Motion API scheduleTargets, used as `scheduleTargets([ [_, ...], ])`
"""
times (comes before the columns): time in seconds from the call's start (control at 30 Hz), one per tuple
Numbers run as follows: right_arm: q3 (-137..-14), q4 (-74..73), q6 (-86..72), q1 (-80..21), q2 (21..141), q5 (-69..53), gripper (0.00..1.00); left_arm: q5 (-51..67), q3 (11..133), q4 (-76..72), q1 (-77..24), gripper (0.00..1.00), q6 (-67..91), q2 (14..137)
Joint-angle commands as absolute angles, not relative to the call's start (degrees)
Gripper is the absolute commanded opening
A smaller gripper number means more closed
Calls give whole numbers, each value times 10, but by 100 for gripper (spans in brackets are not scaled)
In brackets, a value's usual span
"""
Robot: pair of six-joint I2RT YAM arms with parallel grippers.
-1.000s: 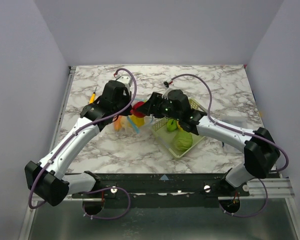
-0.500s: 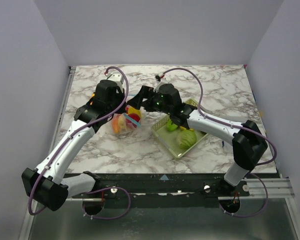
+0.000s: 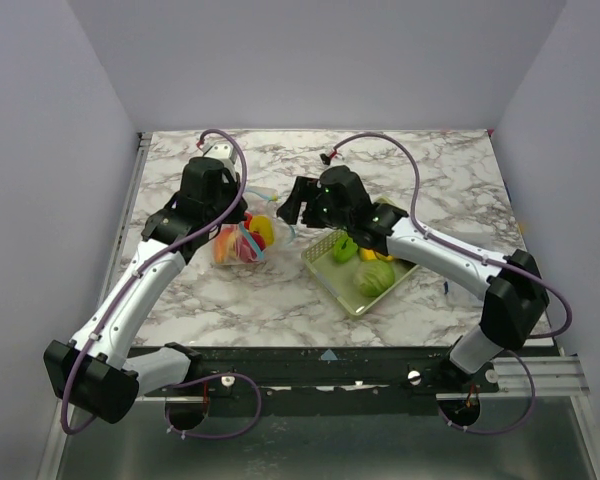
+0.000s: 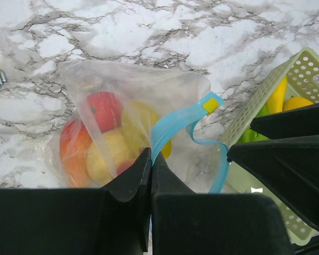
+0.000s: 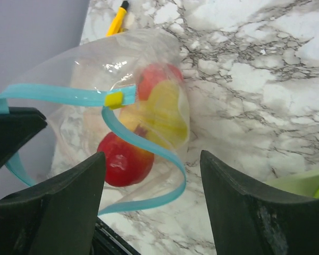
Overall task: Place the food in the zip-top bag and seal the zipper
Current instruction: Place the fake fruit in the zipper food storage bag, then adjust the zipper food storage bag at the center of the board.
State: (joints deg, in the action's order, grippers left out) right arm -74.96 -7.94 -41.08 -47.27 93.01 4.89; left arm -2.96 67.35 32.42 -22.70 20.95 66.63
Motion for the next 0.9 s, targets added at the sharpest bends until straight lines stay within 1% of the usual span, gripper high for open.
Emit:
scheduleTargets([
  [0.0,-733,-125,-390,-476,917,67,71,-7,671,304,-218,0,217,657],
  [0.1,-728,-104,-390,-476,937,27,63,-4,668,299,-216,0,216,653],
  [0.23,-711,-67,-406,-477,956,4,60,-1,663,291,-215,0,216,650],
  [0.37,-699,-42,-410,-477,961,-15,59,-2,667,293,-213,0,215,652],
  [0.43,-701,-39,-409,-478,970,-15,48,-1,668,293,-212,0,215,651],
  [0.47,-707,-44,-409,-477,975,-16,39,-1,670,293,-212,0,215,650],
  [0.53,-728,-53,-414,-477,976,-25,18,-2,672,292,-212,0,213,650],
  [0.57,-739,-53,-417,-477,974,-31,10,-6,675,294,-212,0,213,651],
  [0.63,-763,-56,-428,-477,967,-41,1,-8,691,307,-212,0,215,655],
  [0.7,-793,-62,-435,-478,960,-49,0,-11,719,341,-213,0,216,658],
  [0.8,-825,-62,-455,-478,952,-68,0,-46,769,408,-212,0,228,657],
  [0.87,-829,-47,-472,-478,947,-87,0,-48,776,422,-213,0,235,639],
])
